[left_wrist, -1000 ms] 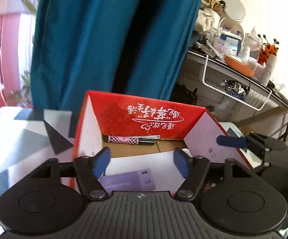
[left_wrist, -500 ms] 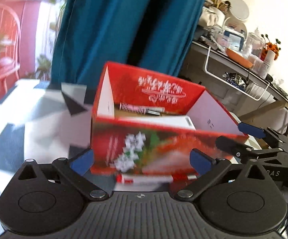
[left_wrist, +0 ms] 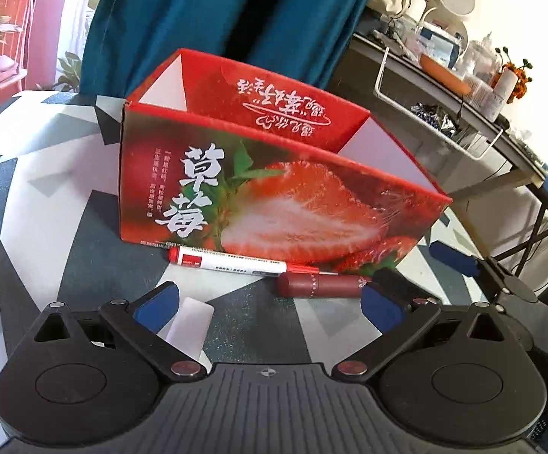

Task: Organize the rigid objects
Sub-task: 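Withdraw both grippers from the box toward the dark red lipstick, then close both grippers on the dark red lipstick, then lift the dark red lipstick with both grippers and carry it into the box, then lower the lipstick into the box and open both grippers, then withdraw both grippers from the box toward the red-capped white marker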

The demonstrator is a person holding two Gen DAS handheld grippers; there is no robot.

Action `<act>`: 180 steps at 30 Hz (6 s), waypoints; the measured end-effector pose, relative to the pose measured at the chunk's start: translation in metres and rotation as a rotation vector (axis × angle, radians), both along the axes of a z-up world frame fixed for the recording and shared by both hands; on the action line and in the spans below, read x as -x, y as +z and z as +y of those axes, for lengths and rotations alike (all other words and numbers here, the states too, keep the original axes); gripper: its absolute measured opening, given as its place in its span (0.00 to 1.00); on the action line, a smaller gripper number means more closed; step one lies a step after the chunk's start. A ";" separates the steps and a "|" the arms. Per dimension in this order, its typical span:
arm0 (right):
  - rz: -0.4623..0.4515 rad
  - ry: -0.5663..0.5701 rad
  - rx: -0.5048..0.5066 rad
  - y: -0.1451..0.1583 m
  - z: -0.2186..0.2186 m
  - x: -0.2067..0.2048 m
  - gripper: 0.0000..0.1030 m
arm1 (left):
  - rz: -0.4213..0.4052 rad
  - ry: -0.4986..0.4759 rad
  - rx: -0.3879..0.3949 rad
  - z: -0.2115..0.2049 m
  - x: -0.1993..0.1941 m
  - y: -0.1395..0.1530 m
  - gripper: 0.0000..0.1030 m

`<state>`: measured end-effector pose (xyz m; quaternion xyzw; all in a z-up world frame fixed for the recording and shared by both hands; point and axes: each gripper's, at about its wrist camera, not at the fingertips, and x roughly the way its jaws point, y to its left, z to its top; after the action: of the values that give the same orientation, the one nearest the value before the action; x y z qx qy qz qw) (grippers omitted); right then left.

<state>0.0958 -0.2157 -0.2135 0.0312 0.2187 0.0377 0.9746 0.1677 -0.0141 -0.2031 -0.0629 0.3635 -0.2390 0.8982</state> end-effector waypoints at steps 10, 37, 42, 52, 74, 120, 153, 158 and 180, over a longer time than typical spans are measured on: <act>0.068 0.052 0.004 -0.027 -0.003 -0.015 0.84 | -0.005 0.039 -0.063 -0.004 -0.001 -0.004 0.99; 0.189 0.074 -0.135 -0.042 -0.019 -0.031 0.40 | 0.034 -0.014 -0.098 -0.064 -0.019 -0.017 0.62; 0.188 0.077 -0.137 -0.042 -0.018 -0.031 0.38 | 0.067 0.012 -0.082 -0.066 -0.029 -0.028 0.57; 0.184 0.103 -0.146 -0.044 -0.019 -0.032 0.37 | 0.115 -0.016 -0.079 -0.076 -0.036 -0.042 0.39; 0.214 0.177 -0.165 -0.036 -0.013 -0.031 0.31 | 0.089 0.022 -0.060 -0.056 -0.018 -0.021 0.39; 0.167 0.054 -0.155 0.058 -0.036 -0.122 0.35 | 0.074 -0.053 0.146 -0.057 -0.119 0.044 0.41; 0.059 0.077 -0.072 0.073 -0.016 -0.067 1.00 | -0.193 0.036 -0.067 -0.026 -0.042 0.093 1.00; 0.035 0.057 -0.053 0.068 -0.009 -0.055 1.00 | -0.186 0.071 -0.081 -0.017 -0.030 0.091 1.00; 0.049 0.014 -0.069 0.016 -0.001 -0.014 1.00 | -0.017 0.178 -0.064 0.006 -0.016 0.031 1.00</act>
<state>0.1097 -0.2166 -0.1973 0.0643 0.2412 0.0513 0.9670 0.1841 -0.0079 -0.1725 -0.0642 0.3564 -0.1470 0.9205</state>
